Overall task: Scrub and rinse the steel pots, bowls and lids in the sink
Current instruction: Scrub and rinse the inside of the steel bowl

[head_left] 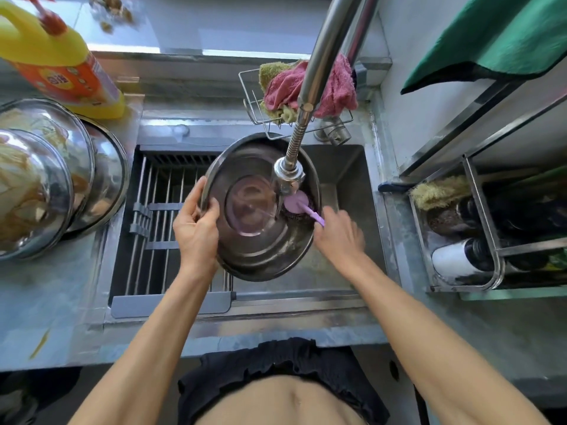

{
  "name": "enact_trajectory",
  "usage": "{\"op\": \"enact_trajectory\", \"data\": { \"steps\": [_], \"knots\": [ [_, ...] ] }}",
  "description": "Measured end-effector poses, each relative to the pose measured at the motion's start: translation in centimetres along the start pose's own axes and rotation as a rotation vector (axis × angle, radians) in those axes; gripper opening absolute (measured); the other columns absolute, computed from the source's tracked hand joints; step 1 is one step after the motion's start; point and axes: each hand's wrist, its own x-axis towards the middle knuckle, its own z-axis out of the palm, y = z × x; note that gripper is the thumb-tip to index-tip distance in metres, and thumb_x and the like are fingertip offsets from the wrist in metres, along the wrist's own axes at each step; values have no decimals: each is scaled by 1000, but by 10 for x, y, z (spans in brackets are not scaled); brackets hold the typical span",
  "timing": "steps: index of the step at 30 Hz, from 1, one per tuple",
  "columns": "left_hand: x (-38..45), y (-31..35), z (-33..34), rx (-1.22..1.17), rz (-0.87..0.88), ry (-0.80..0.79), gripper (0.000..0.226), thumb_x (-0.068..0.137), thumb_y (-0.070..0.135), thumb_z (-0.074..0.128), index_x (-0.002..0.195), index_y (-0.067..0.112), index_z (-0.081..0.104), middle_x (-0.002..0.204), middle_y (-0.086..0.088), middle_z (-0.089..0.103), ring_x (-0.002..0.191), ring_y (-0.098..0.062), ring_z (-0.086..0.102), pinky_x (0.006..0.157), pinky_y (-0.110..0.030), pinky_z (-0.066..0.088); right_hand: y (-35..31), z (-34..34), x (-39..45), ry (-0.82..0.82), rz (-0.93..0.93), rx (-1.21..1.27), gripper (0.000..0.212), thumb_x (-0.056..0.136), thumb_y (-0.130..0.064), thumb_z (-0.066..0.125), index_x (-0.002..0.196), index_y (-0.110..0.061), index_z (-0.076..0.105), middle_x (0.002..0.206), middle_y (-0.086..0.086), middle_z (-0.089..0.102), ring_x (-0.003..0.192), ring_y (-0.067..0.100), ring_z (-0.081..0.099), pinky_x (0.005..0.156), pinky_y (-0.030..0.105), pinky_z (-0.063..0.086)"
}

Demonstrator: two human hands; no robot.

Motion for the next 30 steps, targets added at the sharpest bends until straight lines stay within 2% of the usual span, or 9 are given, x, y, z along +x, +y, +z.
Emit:
{"op": "enact_trajectory", "data": {
  "steps": [3,6,11,13,16,18,23,26,30],
  "knots": [
    [18,11,-10,-22,-163,-99,38,101,7,58,135,23,63,123,-4,72,113,-22,69,102,-47,53,14,15,4,-79,208,412,23,87,-28,62,95,-9,52,89,11,58,79,33,58,58,34,44],
    [24,18,-16,48,-209,-192,41,100,12,61,140,21,60,124,-6,72,115,-25,68,103,-46,52,13,28,3,-223,317,717,12,83,-13,64,80,-12,52,64,4,48,48,19,42,40,22,27],
    [10,16,-9,203,-166,-99,57,98,20,66,150,19,43,119,3,70,106,-10,71,91,-30,57,15,50,-6,-249,463,903,13,83,0,61,79,-10,54,59,5,45,42,14,32,37,22,21],
    [-6,1,-7,219,-207,-32,45,97,15,66,138,20,48,118,1,69,101,-6,70,86,-25,57,11,56,-11,-243,528,1005,15,83,2,62,80,-10,53,60,5,45,42,14,32,37,23,22],
    [-44,-39,5,114,-402,-20,40,95,7,66,131,19,54,122,-6,70,108,-22,69,93,-45,58,-5,65,-21,-279,618,1183,17,84,5,60,85,-11,54,54,3,42,40,11,29,35,22,21],
    [-57,-62,13,19,-493,-16,52,93,-2,62,138,20,49,126,-11,68,107,-30,69,74,-45,62,-14,70,-30,-321,625,1244,14,85,2,61,89,-10,55,50,1,40,38,10,28,35,21,20],
    [-43,-64,9,86,-504,-8,64,84,-18,38,135,19,45,122,-15,67,102,-37,70,60,-44,61,3,46,-39,-341,368,774,24,89,-37,61,96,-14,65,71,1,71,67,16,65,57,27,44],
    [-34,-57,-2,335,-419,-118,57,85,-14,40,126,25,45,121,-9,62,108,-33,63,60,-49,62,21,32,-35,-302,128,430,28,96,-26,46,120,-20,58,98,11,71,92,30,65,72,34,50],
    [-22,-45,2,600,-304,-277,38,84,-10,44,118,9,43,116,-19,55,110,-36,58,70,-64,59,26,21,-34,-288,-98,-93,62,96,-10,33,151,-38,27,119,19,61,109,39,60,83,41,47]
  ]
}}
